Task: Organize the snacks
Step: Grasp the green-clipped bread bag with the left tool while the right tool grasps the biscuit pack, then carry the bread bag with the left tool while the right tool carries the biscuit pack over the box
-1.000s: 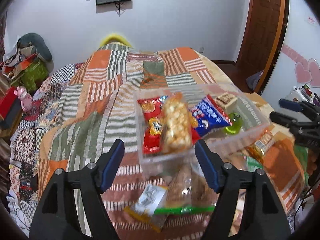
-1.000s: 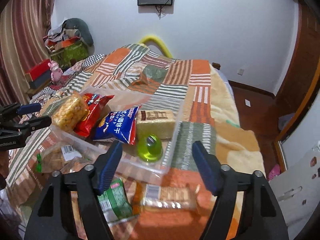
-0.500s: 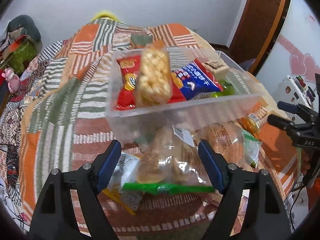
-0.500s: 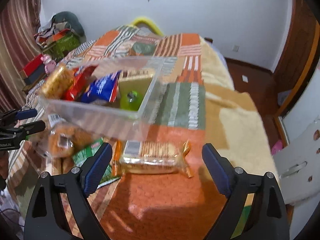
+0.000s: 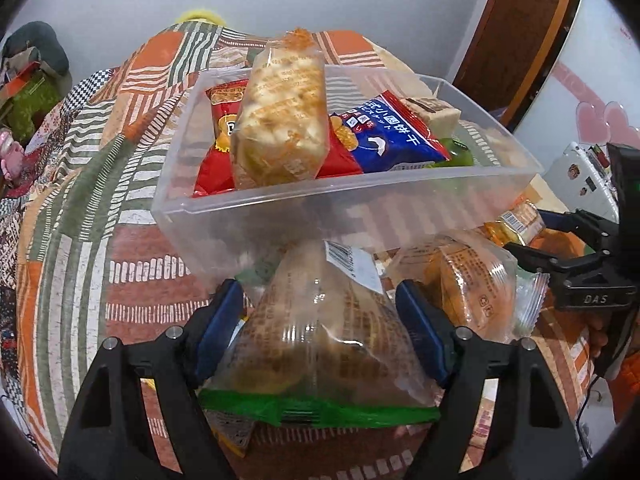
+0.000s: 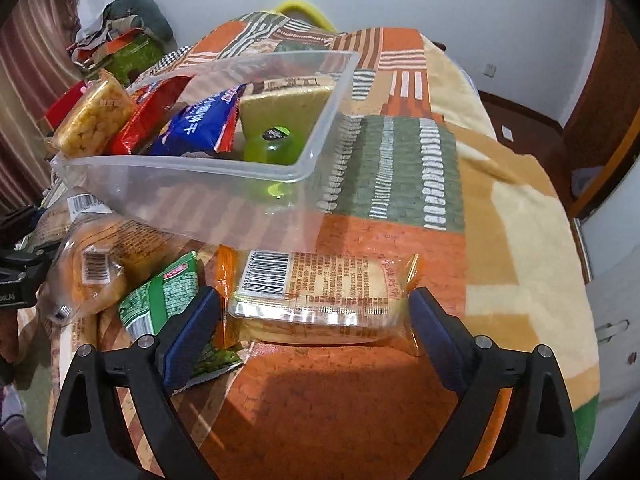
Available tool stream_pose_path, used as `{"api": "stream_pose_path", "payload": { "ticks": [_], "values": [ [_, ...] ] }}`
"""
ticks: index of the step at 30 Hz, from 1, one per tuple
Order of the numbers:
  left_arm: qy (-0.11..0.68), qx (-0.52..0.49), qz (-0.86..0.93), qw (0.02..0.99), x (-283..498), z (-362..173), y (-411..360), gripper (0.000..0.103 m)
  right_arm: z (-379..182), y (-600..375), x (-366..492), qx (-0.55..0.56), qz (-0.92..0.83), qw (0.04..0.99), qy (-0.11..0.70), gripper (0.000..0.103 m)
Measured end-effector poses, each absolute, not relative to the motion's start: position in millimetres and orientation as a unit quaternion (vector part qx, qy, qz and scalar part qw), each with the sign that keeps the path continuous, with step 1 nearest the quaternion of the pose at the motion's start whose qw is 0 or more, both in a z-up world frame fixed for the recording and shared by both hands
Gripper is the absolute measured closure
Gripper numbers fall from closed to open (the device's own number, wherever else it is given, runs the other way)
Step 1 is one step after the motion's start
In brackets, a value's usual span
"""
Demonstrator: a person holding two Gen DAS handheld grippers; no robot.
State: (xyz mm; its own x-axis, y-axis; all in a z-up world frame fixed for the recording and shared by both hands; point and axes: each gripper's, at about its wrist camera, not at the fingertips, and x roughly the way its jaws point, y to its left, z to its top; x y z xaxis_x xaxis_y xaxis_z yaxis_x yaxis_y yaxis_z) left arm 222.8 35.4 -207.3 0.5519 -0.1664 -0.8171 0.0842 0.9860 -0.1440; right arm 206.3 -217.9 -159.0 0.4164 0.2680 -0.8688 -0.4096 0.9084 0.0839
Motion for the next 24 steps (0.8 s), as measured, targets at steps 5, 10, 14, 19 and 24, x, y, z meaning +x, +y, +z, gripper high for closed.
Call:
{"api": "stream_pose_path", "payload": {
  "ticks": [5, 10, 14, 19, 24],
  "values": [
    [0.452, -0.018, -0.071, 0.889, 213, -201, 30, 0.041, -157, -219, 202, -0.069, 0.198, 0.844, 0.493, 0.026],
    [0.44, -0.022, -0.068, 0.895, 207, -189, 34, 0.053, -145, -215, 191, -0.087, 0.196, 0.857, 0.468, 0.028],
    [0.433, -0.025, -0.067, 0.898, 197, -179, 35, 0.054, -130, -219, 182, -0.082, 0.199, 0.864, 0.454, 0.028],
    [0.421, -0.027, -0.064, 0.904, 182, -165, 36, 0.054, -111, -227, 174, -0.08, 0.199, 0.873, 0.438, 0.028],
    [0.404, -0.03, -0.059, 0.912, 177, -146, 37, 0.054, -92, -233, 173, -0.083, 0.195, 0.883, 0.419, 0.028]
  ]
}}
